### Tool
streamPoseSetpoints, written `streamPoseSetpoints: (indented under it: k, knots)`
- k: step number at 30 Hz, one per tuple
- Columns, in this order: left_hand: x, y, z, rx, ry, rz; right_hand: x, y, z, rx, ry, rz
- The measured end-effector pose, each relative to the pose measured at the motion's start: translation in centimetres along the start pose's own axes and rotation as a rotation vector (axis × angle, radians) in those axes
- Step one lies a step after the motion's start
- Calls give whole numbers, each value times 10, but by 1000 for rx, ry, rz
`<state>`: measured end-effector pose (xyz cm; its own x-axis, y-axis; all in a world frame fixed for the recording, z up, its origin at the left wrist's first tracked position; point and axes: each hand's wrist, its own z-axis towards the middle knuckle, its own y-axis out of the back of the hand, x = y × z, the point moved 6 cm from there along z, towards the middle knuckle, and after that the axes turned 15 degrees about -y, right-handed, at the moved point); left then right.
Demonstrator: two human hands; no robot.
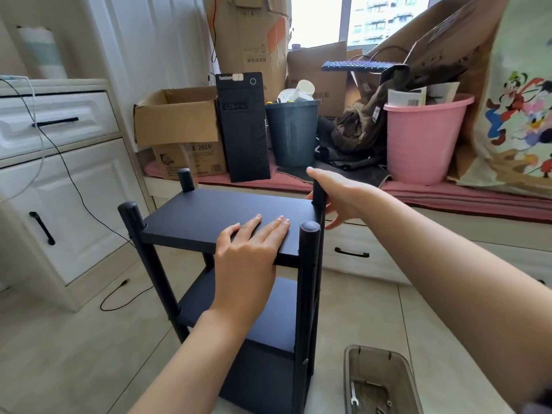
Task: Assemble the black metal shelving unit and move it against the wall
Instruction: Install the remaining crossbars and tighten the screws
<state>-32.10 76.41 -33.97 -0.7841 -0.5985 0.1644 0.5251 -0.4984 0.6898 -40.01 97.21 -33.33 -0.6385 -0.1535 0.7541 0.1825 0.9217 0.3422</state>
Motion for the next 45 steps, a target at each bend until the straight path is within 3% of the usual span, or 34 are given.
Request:
streamPoseSetpoints:
  k: [11, 35, 39, 42, 45]
  knots:
    - [2, -1, 1, -12, 13, -7, 14, 1, 4, -160, 152, 106]
    - [3, -3, 2, 110, 64, -59, 1, -3, 3, -199, 117, 102]
    - [3, -2, 1, 94, 54, -49, -5, 7, -9, -394, 242, 86]
    - [3, -3, 1, 84, 59, -39, -40, 12, -43, -561, 454, 251]
    - [2, -4, 1, 84, 62, -40, -92, -9, -72, -520, 506, 289]
